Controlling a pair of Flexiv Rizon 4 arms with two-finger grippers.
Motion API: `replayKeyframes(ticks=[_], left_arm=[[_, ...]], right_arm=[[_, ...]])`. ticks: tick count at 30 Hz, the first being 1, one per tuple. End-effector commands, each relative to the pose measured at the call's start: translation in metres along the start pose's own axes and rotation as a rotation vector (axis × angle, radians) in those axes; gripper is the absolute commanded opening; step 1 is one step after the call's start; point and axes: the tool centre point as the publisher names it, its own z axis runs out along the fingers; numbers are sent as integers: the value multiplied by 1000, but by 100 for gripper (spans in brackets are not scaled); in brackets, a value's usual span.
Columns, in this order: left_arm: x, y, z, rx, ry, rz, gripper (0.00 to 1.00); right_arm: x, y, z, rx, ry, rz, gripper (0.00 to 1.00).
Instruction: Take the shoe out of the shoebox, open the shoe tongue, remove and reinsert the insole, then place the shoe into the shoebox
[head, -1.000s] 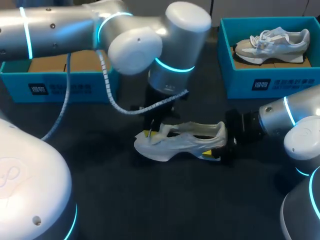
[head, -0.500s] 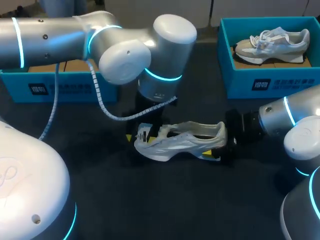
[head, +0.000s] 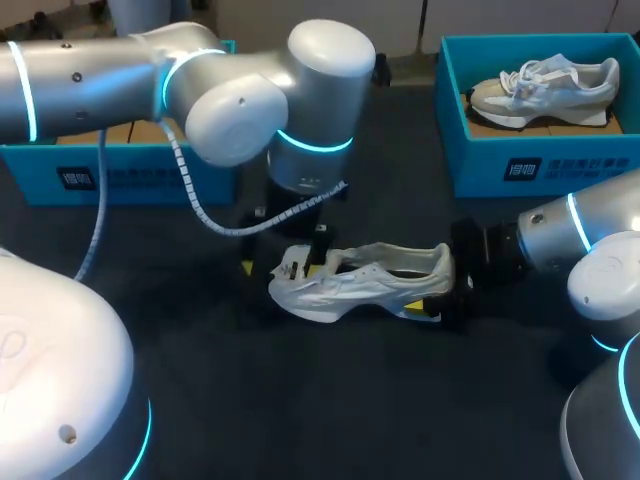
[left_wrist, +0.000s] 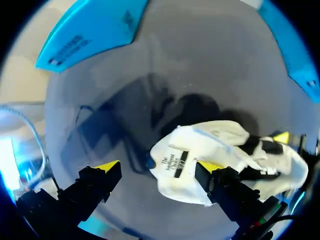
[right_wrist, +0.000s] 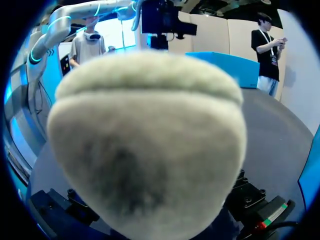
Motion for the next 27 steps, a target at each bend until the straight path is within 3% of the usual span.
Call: replayKeyframes(ticks=[1,14,22,27], left_arm=[[-1,4,-12,35,-4,157,100],[19,5,-48,152,72,421,100],[19,-7,-82,226,135,756,100],[23,-18,-107,320,114,1004,100]], right_arm=[[0,-1,4,7,-2,2,0],[0,-1,4,7,-2,2,0],[0,-1,4,7,-2,2,0],[0,-1,4,7,-2,2,0]])
